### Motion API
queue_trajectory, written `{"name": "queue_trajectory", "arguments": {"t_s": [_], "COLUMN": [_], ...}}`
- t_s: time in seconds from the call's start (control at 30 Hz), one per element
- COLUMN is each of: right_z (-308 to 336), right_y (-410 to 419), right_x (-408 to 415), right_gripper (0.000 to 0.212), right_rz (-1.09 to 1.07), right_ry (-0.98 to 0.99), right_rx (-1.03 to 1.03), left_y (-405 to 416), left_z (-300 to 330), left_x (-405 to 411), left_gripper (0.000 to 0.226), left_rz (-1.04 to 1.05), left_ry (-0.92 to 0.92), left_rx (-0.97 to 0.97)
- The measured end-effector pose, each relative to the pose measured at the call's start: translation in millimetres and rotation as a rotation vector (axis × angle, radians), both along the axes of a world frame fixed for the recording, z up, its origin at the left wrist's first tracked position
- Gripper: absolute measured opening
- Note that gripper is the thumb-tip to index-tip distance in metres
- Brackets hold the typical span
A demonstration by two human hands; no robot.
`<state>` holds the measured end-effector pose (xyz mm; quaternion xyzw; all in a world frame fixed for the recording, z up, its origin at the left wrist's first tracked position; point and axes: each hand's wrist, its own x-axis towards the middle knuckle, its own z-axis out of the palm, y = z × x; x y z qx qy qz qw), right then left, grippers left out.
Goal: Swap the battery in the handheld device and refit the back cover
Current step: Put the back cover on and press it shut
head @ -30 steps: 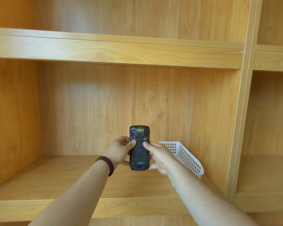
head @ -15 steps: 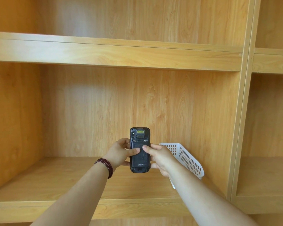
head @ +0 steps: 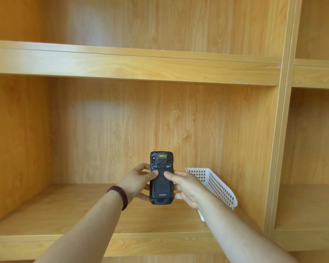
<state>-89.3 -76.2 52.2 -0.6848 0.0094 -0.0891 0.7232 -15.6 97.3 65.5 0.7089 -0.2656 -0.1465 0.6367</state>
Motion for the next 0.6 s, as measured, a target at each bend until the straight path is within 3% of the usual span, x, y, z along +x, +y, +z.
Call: {"name": "queue_trajectory", "arguments": {"t_s": [0.33,0.5,0.6], "right_z": [-10.8,-22.9,-32.3], "right_y": [2.1,2.9,3.2], "right_x": [8.0,19.7,25.2], "right_gripper": [0.019,0.029,0.017], "right_rz": [-0.1,-0.163,-0.131], "right_ry": [0.069,0.137,0.211], "right_rx": [0.065,-0.026,-0.068], "left_y": [-4.0,-10.7,-16.0], "left_z": [-14.7,-25.3,-31.9], "left_x": [6.6,9.6,13.0], "left_gripper": [0.03,0.025,0.022], "left_rz": [0.029,0.135,0.173], "left_ry": [0.078,0.23,0.283], "left_rx": [0.016,0.052,0.113]}}
